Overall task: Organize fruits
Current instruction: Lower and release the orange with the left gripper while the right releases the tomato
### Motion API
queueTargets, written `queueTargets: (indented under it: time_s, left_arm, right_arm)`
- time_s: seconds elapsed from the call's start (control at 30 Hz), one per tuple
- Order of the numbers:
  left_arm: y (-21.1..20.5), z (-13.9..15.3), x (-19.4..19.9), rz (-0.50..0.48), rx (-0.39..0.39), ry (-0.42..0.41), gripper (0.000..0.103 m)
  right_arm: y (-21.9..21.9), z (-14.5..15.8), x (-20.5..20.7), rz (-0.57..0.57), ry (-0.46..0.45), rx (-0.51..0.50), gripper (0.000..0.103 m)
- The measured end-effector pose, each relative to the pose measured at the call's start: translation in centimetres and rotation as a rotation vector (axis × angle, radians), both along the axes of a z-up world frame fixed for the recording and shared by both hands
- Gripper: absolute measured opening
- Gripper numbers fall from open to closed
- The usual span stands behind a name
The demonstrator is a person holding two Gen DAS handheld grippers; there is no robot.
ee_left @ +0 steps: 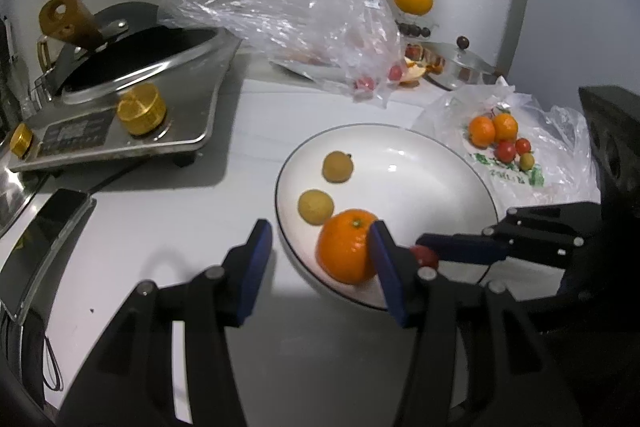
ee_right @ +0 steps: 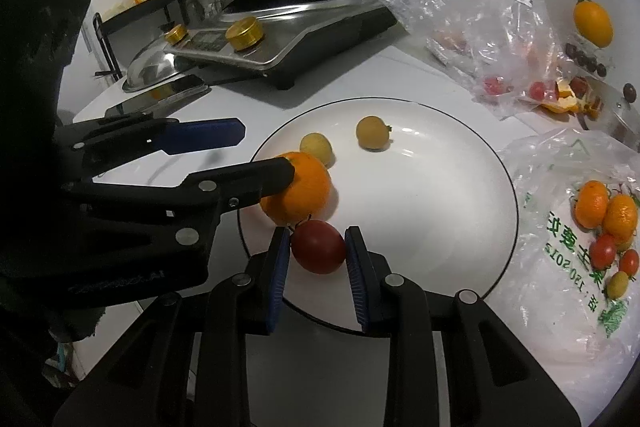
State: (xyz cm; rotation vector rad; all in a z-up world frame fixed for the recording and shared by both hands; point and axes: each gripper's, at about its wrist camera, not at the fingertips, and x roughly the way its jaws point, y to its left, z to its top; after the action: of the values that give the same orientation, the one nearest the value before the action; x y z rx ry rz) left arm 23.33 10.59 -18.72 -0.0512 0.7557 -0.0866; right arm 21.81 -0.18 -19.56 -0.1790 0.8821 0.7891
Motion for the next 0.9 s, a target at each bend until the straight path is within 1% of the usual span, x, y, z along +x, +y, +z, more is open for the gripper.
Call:
queueTargets:
  time_s: [0.27,0.37,0.67,0.9]
  left_arm:
    - [-0.1,0.5,-0.4,0.004,0.008,-0.010,0.052]
    - [-0.1,0.9,-0.6,0.009,0.011,-0.019,0.052]
    - [-1.2,1.7,-1.0,0.009,0.019,-0.036,0.052]
    - [-2.9,2.2,-1.1,-0.012,0.028,-0.043,0.052]
  right_arm:
    - [0.1,0.0,0.2,-0.012,0.005,-0.008,0.031]
    - [-0.1,0.3,0.1,-0.017,-0.002,-0.005,0.038]
    - [-2.0,1.9,-0.2,-0.043,-0.037,0.016,0.038]
    - [-4.1,2.9,-0.4,-0.082,-0.057,0.026,0.038]
